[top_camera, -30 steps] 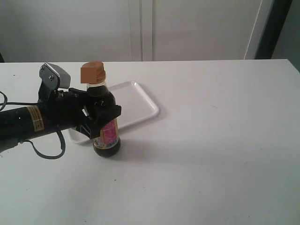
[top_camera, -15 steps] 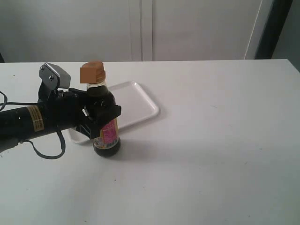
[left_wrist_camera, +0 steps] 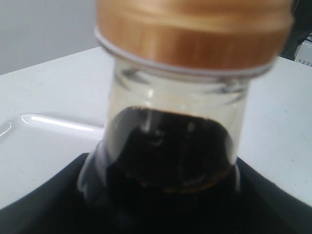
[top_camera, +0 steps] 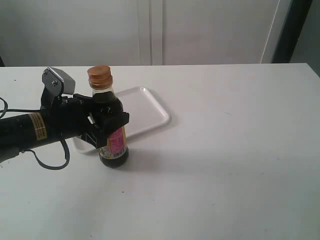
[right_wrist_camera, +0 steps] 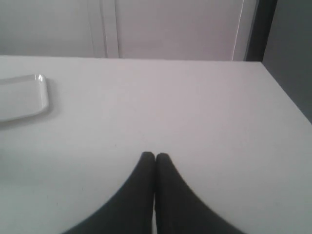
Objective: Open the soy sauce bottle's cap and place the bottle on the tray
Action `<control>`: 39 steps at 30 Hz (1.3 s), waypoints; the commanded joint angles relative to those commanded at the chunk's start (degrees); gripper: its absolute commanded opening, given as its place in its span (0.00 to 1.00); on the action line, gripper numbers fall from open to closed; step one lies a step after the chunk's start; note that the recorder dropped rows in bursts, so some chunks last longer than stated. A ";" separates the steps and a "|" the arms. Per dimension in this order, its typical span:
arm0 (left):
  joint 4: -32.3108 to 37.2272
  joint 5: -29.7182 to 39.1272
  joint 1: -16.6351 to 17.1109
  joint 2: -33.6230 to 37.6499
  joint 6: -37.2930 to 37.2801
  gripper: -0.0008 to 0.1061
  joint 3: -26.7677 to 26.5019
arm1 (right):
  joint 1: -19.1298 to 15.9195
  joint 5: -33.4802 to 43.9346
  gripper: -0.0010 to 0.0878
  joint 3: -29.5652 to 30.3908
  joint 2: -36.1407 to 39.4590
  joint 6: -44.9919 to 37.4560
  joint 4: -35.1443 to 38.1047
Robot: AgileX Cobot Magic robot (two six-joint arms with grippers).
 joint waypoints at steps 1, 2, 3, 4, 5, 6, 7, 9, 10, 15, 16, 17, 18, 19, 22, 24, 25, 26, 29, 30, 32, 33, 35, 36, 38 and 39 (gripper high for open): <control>0.00 0.00 0.00 0.00 0.00 0.01 0.00 | 0.00 -2.28 0.01 0.00 0.00 0.12 0.00; 0.00 0.00 0.00 0.00 0.00 0.01 0.00 | 0.00 -4.45 0.01 0.00 0.00 0.12 0.12; 0.00 0.00 0.00 0.00 0.00 0.01 0.00 | 0.00 -6.11 0.01 0.00 0.00 0.61 0.12; 0.00 0.00 0.00 0.00 0.00 0.01 0.00 | 0.00 -8.00 0.01 0.00 0.00 2.47 0.12; 0.00 0.00 0.00 0.00 0.00 0.01 0.00 | 0.00 -10.06 0.01 0.00 0.00 4.69 0.12; 0.00 0.00 0.00 0.00 0.00 0.01 0.00 | 0.00 -11.63 0.01 0.00 0.00 6.49 0.12; 0.00 0.00 0.00 0.00 0.00 0.01 0.00 | 0.00 -13.65 0.01 0.00 0.00 9.20 0.12; 0.00 0.00 0.00 0.00 0.00 0.01 0.00 | 0.00 -16.78 0.01 0.00 0.00 16.75 0.12; 0.11 0.00 0.00 0.00 0.00 0.01 0.00 | 0.00 -17.12 0.01 0.00 0.00 20.94 0.12; 1.71 -0.22 0.00 0.00 0.00 0.01 0.00 | 0.00 -12.28 0.01 -1.98 2.46 26.92 -0.52; 1.93 -0.37 0.00 0.00 0.00 0.01 0.00 | 0.00 -11.12 0.01 -3.15 3.46 26.68 -1.20; 2.05 -0.37 0.00 0.00 0.00 0.01 0.00 | 0.00 -10.41 0.01 -4.44 4.60 26.35 -2.39; 2.05 -0.37 0.00 0.00 0.00 0.01 0.00 | 0.00 -10.27 0.01 -5.52 5.61 25.78 -3.92; 2.05 -0.37 0.00 0.00 0.00 0.01 0.00 | 0.00 -10.28 0.01 -6.98 6.94 25.08 -4.96; 2.05 -0.37 0.00 0.00 0.00 0.01 0.00 | 0.00 -8.51 0.01 -11.70 11.43 24.37 -9.13; 2.05 -0.37 0.00 0.00 0.00 0.01 0.00 | 0.00 -6.11 0.01 -14.77 14.83 22.38 -10.50; 2.05 -0.37 0.00 0.00 0.00 0.01 0.00 | 0.00 -5.14 0.01 -15.90 16.49 21.60 -10.64; 2.05 -0.37 0.00 0.00 0.00 0.01 0.00 | 0.00 -3.95 0.01 -17.27 18.02 20.79 -10.64; 2.05 -0.37 0.00 0.00 0.00 0.01 0.00 | 0.00 0.51 0.01 -20.96 22.39 18.74 -10.64; 2.05 -0.37 0.00 0.00 0.00 0.01 0.00 | 0.00 2.60 0.01 -22.23 23.96 17.69 -10.64; 2.05 -0.37 0.00 0.00 0.00 0.01 0.00 | 0.00 7.84 0.01 -24.65 27.23 15.07 -10.30; 2.05 -0.37 0.00 0.00 0.00 0.01 0.00 | 0.00 10.35 0.01 -25.81 28.57 13.72 -9.76; 2.05 -0.37 0.00 0.00 0.00 0.01 0.00 | 0.00 15.65 0.01 -27.80 31.94 8.00 -6.15; 2.05 -0.37 0.00 0.00 0.00 0.01 0.00 | 0.00 17.33 0.01 -28.48 33.15 4.23 -3.91; 2.06 -0.25 0.00 0.00 0.00 0.01 0.00 | 0.00 20.51 0.01 -29.97 36.16 -3.20 2.59; 2.06 -0.25 0.00 0.00 0.00 0.01 0.00 | 0.00 21.38 0.01 -30.42 37.51 -6.10 5.65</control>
